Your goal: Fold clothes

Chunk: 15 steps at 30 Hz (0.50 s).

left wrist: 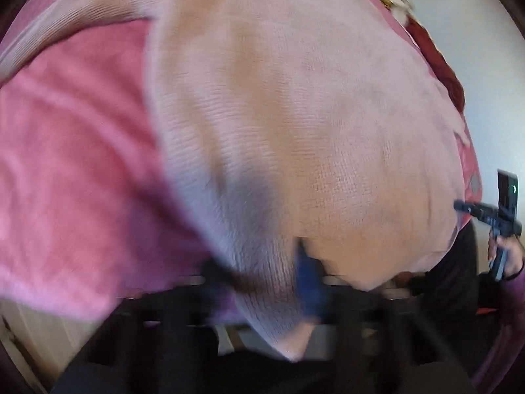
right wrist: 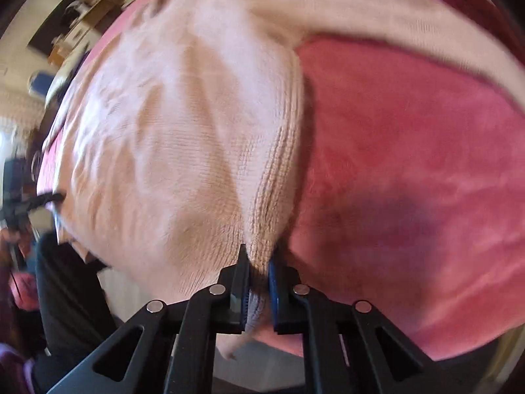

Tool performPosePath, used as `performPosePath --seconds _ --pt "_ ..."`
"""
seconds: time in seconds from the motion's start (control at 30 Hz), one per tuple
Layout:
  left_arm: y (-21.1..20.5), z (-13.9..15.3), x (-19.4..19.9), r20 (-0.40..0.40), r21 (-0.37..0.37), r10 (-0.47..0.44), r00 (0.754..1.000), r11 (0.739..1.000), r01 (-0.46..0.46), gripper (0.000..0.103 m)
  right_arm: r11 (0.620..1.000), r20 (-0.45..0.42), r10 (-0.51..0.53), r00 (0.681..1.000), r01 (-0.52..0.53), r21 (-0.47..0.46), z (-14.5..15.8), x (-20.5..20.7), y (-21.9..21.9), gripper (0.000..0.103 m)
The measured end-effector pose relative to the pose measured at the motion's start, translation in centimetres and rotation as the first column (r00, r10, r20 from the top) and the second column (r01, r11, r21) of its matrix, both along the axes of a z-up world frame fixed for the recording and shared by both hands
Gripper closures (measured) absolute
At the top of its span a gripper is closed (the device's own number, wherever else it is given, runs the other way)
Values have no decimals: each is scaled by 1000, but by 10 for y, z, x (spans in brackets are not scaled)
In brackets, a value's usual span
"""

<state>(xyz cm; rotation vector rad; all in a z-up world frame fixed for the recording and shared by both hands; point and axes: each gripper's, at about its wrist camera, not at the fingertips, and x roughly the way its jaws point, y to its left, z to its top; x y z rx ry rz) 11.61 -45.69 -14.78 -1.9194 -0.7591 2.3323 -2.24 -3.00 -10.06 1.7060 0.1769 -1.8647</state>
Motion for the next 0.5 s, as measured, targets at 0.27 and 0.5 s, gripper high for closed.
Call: performPosePath --seconds 0.27,0.5 --pt "-25 -11 28 100 -85 68 993 995 -60 73 998 -21 -45 999 46 47 -1 -9 -2 81" --pt "17 26 -21 -211 -152 3 977 988 -36 42 1000 -306 -4 952 0 -14 47 -2 -67 78"
